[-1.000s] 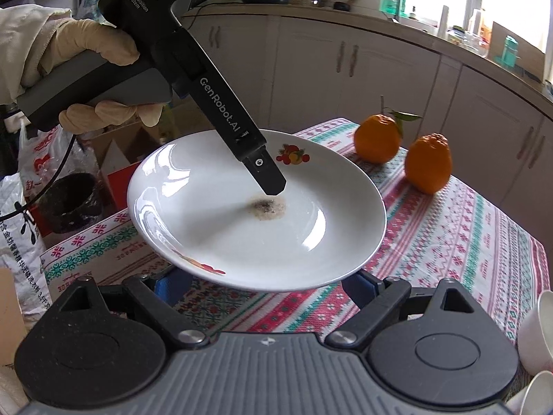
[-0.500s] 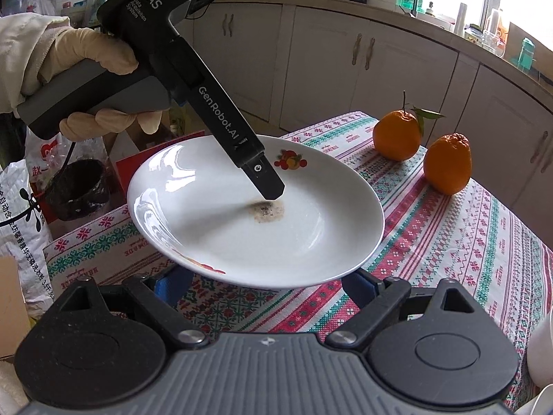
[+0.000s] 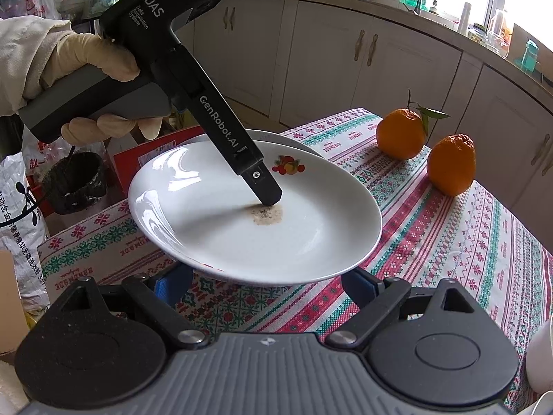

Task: Organize plates and bowls
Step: 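Carry the stained plate with both tools over the stacked white plates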

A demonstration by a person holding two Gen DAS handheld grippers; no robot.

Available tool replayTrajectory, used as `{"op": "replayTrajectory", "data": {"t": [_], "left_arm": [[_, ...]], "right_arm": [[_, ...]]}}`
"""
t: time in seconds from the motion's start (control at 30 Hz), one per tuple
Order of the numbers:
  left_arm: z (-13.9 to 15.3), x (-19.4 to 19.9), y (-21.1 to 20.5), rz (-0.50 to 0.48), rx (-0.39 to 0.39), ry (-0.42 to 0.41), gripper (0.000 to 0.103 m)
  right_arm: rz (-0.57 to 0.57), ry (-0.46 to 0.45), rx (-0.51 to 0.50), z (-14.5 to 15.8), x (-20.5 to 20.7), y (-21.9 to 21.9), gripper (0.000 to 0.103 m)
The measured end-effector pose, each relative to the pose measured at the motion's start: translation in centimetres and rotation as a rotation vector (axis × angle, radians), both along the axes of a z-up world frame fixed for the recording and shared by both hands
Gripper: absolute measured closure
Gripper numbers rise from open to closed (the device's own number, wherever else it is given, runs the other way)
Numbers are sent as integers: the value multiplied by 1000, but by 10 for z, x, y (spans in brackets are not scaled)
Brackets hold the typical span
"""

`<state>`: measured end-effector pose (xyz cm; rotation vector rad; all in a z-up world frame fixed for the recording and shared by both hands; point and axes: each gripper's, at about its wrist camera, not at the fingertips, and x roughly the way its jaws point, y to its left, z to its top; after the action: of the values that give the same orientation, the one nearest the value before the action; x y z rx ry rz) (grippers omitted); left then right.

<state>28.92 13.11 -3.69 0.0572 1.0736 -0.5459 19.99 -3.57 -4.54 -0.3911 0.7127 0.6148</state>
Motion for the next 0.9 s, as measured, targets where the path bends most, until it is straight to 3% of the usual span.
{"op": "replayTrajectory", "data": {"t": [0.9], "left_arm": [[9,-2,9,-10,57,-14,28]], "right_arm": [[36,18,12,-2,3,3,8]]}}
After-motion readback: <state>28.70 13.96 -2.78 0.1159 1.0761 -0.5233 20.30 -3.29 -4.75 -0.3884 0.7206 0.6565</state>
